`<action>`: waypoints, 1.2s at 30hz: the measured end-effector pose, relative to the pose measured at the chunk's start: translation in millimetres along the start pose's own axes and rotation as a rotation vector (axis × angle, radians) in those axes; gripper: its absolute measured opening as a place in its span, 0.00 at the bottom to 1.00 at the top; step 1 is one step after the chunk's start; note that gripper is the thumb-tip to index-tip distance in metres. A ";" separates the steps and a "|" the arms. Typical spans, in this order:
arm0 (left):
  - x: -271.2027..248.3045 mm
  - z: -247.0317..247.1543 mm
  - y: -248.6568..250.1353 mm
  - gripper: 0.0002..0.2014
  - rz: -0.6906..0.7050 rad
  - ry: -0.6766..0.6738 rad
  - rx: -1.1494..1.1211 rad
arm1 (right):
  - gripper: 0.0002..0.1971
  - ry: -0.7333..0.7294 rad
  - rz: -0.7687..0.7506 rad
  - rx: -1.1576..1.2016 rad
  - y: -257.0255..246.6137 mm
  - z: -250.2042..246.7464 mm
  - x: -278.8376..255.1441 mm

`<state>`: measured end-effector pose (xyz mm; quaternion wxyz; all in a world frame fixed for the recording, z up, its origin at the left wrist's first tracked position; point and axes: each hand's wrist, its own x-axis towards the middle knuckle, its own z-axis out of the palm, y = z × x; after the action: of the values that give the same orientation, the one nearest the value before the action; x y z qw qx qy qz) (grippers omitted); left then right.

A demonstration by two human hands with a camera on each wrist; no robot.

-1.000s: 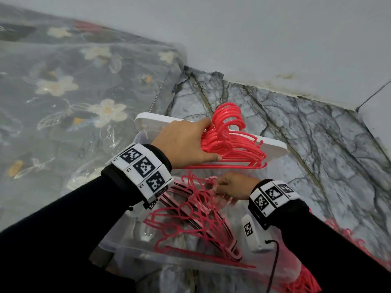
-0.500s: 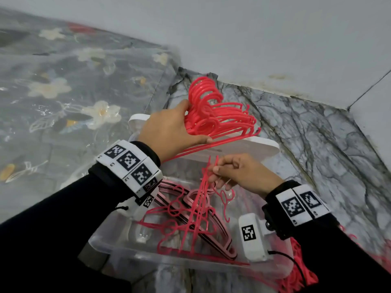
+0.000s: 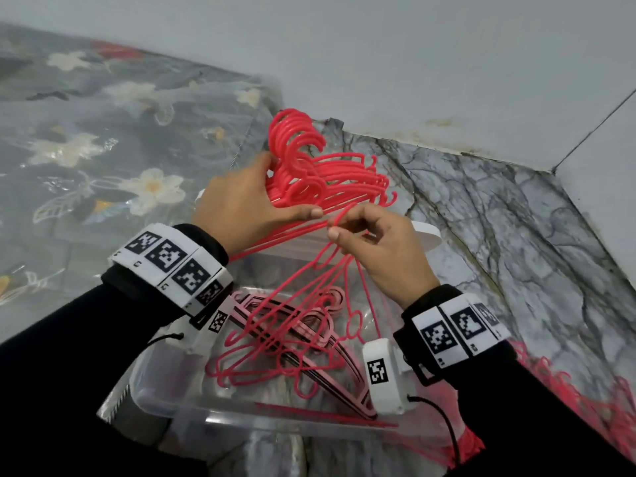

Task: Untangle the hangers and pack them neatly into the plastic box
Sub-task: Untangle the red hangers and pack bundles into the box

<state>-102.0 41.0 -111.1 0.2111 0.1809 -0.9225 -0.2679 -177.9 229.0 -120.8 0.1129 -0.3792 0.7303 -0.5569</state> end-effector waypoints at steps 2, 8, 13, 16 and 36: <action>-0.1 -2.6 0.1 0.46 0.003 -0.003 -0.002 | 0.07 -0.014 -0.033 -0.026 1.5 1.2 0.6; -0.2 -1.4 -0.7 0.45 0.000 -0.051 -0.002 | 0.07 0.119 -0.131 -0.179 12.0 3.8 4.6; -2.5 2.9 -1.6 0.47 0.037 -0.096 0.051 | 0.05 0.210 -0.178 -0.224 13.0 1.4 6.7; -6.8 9.5 2.0 0.47 0.055 -0.139 0.120 | 0.04 0.229 -0.239 -0.248 8.6 4.1 6.4; -10.6 25.5 1.8 0.30 0.068 -0.284 0.080 | 0.04 0.268 -0.317 -0.474 -2.7 5.4 5.2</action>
<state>-105.8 57.8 -132.8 0.0799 0.1182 -0.9586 -0.2463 -177.2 221.3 -119.0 -0.1640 -0.4274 0.7801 -0.4266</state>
